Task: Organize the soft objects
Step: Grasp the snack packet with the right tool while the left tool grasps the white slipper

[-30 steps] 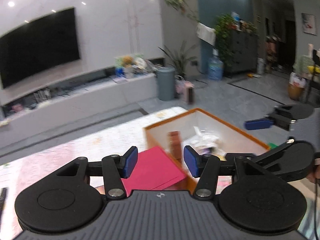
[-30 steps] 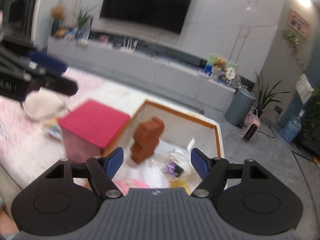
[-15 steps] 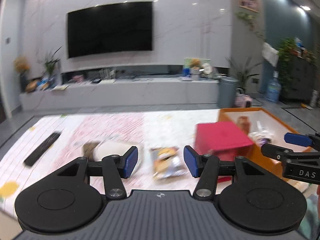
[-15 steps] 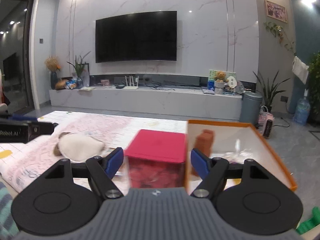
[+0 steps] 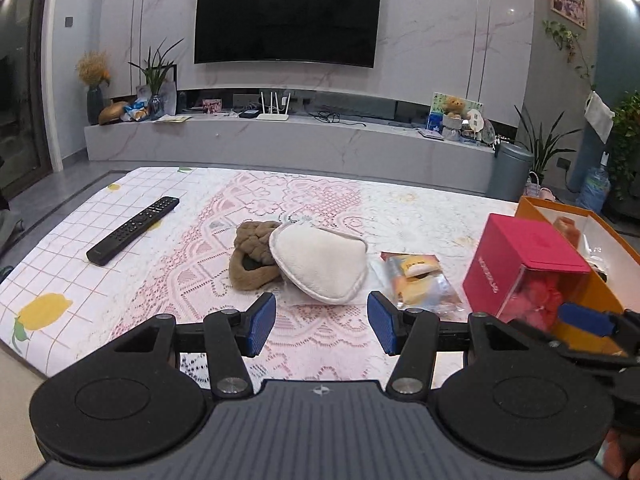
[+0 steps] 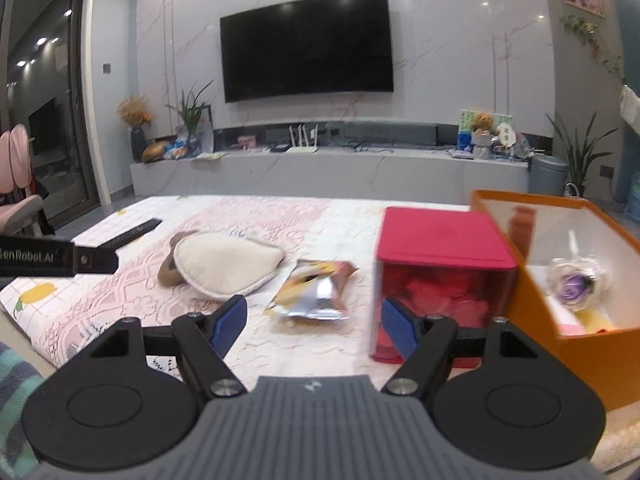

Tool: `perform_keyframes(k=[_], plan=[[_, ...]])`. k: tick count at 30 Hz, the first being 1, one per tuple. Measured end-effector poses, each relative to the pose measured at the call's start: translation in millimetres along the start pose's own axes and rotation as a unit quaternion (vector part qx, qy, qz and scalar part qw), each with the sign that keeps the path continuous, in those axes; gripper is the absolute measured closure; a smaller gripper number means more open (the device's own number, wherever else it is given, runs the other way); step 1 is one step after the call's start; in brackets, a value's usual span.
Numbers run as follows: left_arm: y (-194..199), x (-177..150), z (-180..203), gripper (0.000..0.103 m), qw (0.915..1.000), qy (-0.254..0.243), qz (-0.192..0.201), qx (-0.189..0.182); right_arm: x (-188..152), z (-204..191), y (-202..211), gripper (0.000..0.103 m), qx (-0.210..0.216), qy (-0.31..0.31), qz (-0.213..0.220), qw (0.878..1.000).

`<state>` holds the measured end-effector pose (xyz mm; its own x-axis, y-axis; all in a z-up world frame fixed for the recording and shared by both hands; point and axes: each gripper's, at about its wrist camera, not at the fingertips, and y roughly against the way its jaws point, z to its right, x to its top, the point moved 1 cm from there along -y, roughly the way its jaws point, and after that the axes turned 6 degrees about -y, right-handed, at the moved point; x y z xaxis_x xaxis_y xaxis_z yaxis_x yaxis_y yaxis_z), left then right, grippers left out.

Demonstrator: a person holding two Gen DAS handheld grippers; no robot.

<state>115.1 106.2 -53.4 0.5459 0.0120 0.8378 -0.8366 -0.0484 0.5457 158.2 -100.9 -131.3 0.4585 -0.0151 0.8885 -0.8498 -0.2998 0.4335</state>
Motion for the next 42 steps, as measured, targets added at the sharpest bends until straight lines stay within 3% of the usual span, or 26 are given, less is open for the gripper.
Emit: perform_keyframes(k=[6, 9, 14, 26, 34, 40, 42], plan=[[-26, 10, -11, 0.040, 0.9996, 0.004, -0.020, -0.018, -5, -27, -34, 0.028, 0.000, 0.040, -0.013, 0.999], [-42, 15, -14, 0.040, 0.9996, 0.005, -0.027, -0.011, -5, -37, -54, 0.018, -0.011, 0.053, -0.012, 0.998], [-67, 21, -16, 0.040, 0.9991, 0.002, -0.042, -0.004, -5, -47, -92, 0.018, -0.034, 0.062, -0.015, 0.997], [-121, 27, -18, 0.040, 0.9965, -0.036, -0.076, 0.002, -13, -54, -168, 0.020, -0.135, 0.043, -0.025, 0.990], [-154, 23, -24, 0.037, 0.9957, -0.013, -0.091, -0.016, -14, -48, -200, 0.019, -0.146, 0.038, -0.031, 0.988], [-155, 20, -12, 0.037, 0.9964, -0.055, -0.065, 0.002, -18, -44, -206, 0.024, -0.136, 0.037, -0.031, 0.989], [-149, 21, -7, 0.048, 0.9970, -0.062, -0.047, -0.006, -17, -42, -204, 0.028, -0.130, 0.034, -0.030, 0.990]])
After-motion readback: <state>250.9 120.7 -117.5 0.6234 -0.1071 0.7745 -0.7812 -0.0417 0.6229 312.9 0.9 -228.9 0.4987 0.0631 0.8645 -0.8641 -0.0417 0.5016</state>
